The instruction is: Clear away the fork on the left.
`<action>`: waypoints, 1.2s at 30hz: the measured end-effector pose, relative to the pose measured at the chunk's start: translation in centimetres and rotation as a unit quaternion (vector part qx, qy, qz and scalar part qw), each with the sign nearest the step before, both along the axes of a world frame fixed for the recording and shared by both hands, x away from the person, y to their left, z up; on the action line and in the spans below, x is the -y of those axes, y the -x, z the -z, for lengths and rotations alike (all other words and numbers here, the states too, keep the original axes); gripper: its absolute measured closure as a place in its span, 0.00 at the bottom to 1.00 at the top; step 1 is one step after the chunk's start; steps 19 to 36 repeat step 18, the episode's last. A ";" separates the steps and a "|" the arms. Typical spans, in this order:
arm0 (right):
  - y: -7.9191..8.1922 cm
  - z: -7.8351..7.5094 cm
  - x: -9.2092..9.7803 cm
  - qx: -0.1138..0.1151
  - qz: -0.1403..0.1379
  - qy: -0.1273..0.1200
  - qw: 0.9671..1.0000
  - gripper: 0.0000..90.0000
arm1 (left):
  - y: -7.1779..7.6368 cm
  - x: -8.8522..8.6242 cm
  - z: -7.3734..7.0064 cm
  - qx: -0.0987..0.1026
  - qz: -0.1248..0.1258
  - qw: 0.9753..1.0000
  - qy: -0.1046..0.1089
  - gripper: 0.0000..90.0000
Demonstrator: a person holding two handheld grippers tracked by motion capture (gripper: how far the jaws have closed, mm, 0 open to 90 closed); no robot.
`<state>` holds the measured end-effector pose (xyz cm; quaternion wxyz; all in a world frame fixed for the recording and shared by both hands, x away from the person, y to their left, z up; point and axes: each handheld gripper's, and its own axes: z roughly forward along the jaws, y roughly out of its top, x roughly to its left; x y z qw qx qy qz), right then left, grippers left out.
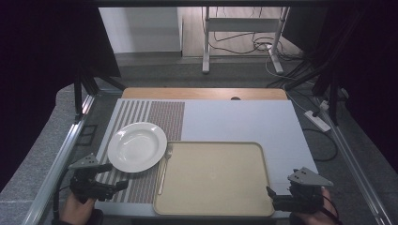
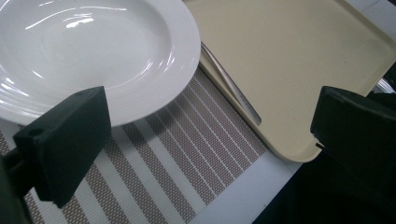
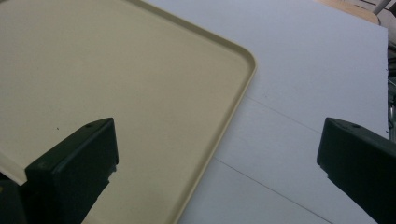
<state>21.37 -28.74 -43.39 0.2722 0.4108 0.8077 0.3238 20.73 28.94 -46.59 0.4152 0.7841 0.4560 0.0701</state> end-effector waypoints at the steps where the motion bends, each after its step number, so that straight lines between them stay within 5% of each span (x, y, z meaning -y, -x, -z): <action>1: 0.0 0.0 0.0 0.000 0.000 0.000 1.000 0.00 | 0.1 -0.1 0.0 0.001 -0.001 1.000 0.000 0.00; 36: 0.0 0.0 -0.1 0.000 0.000 0.003 1.000 0.00 | 1.1 -0.4 -0.2 0.010 -0.018 1.000 -0.018 0.00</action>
